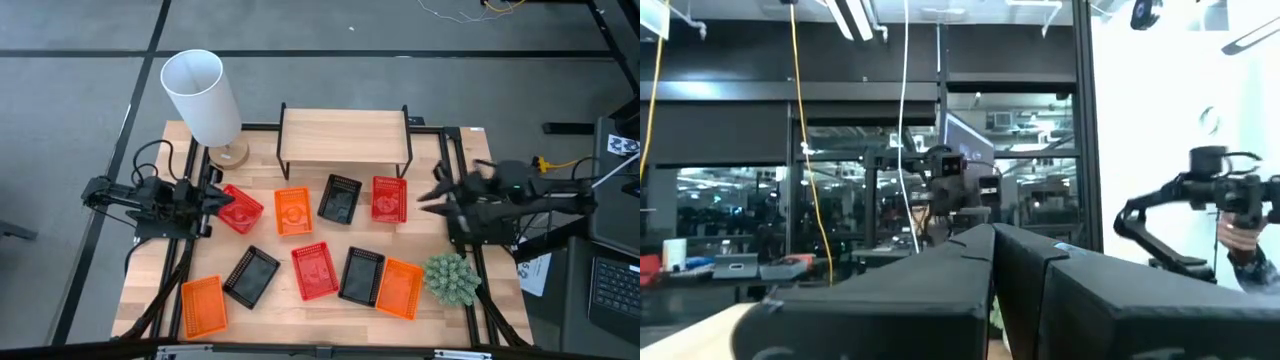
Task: Stack baskets on shelf by color
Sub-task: Put the right red basket on the shelf
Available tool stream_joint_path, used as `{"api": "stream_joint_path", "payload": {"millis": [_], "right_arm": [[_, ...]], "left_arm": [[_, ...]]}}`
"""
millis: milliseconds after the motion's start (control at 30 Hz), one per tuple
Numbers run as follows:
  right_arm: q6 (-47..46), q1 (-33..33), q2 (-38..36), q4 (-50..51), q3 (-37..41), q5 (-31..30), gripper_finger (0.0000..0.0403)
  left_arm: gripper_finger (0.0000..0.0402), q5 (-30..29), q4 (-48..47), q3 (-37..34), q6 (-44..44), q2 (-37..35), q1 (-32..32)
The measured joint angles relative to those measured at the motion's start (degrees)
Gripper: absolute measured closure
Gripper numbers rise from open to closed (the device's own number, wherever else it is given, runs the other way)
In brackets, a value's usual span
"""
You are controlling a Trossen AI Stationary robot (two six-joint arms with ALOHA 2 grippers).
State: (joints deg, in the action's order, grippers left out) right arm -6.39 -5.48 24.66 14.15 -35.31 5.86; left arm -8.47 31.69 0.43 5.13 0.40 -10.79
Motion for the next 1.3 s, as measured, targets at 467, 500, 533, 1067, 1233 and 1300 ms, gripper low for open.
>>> {"api": "stream_joint_path", "payload": {"millis": [467, 500, 533, 1067, 1233, 1300], "right_arm": [[-1.56, -2.07, 32.1, 32.13, -17.2, -0.85, 0.0307], [-0.39, -2.2, 33.35, 32.12, -17.05, -0.83, 0.0307], [1.15, -2.3, 34.78, 32.34, -17.0, -0.84, 0.0307], [-1.01, -2.34, 52.74, 32.83, -16.9, -18.26, 0.0307], [-2.53, -2.36, 55.25, 32.93, -16.88, -17.46, 0.0305], [-2.31, -2.36, 55.64, 32.92, -16.88, -16.0, 0.0301]], "left_arm": [[0.0401, 0.0, -2.44, 0.0, 0.04, 0.0, 0.0], [0.0401, -0.02, -2.92, 0.0, 0.04, 0.01, 0.0], [0.0401, -0.02, -3.18, 0.0, 0.04, 0.02, 0.0], [0.0401, -0.04, -3.22, 0.0, 0.1, 0.01, 0.0], [0.0401, -0.04, -3.24, 0.0, 0.11, 0.02, 0.0], [0.0401, -0.04, -3.22, 0.0, 0.1, 0.01, 0.01]]}}
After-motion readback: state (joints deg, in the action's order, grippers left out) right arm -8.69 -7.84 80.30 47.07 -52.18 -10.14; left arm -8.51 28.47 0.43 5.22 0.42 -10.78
